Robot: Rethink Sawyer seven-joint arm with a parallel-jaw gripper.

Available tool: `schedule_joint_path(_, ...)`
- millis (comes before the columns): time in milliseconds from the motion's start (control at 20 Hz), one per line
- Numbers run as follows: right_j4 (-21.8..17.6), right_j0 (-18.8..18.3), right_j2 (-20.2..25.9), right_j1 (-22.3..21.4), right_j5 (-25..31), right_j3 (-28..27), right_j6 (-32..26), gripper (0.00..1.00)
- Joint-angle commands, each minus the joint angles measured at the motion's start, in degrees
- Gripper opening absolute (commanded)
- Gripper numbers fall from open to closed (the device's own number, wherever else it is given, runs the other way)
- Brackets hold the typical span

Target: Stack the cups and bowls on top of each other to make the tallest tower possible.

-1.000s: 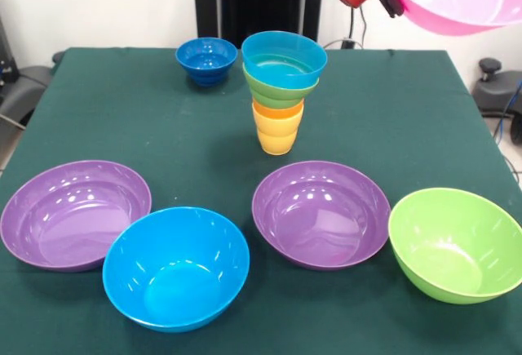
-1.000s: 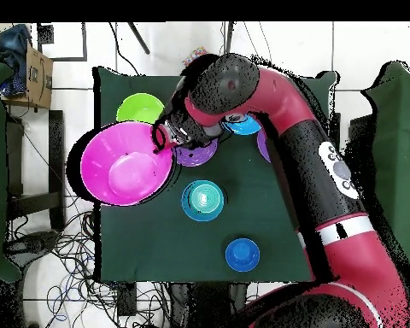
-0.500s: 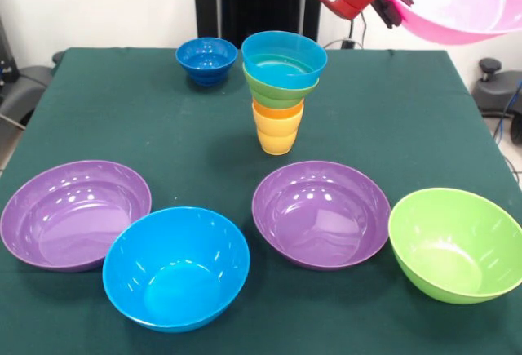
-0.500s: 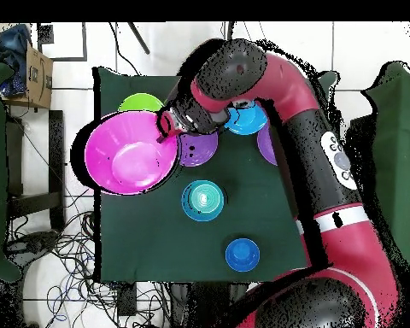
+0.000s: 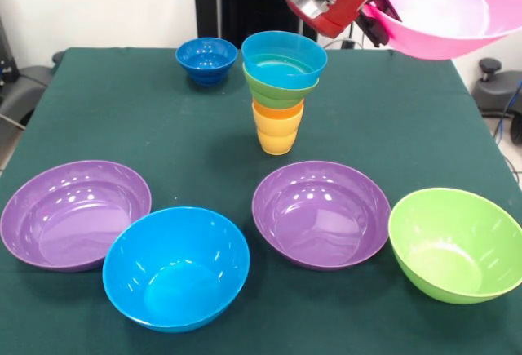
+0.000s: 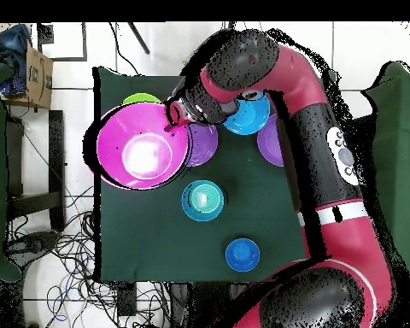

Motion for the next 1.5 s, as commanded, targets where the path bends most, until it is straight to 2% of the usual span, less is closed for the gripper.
schedule_joint_path(50,-3.4,0.0,1.9,1.1,7.5,-5.6,-20.9,0.0)
schedule_joint_path(750,-3.6,-1.2,4.7,3.0,8.9,-7.6,-25.2,0.0)
schedule_joint_path(1050,-5.2,-1.2,4.5,4.4,8.8,-11.8,-28.5,0.0)
schedule_joint_path(1500,-8.4,1.4,3.8,5.8,12.0,-19.8,-31.3,0.0)
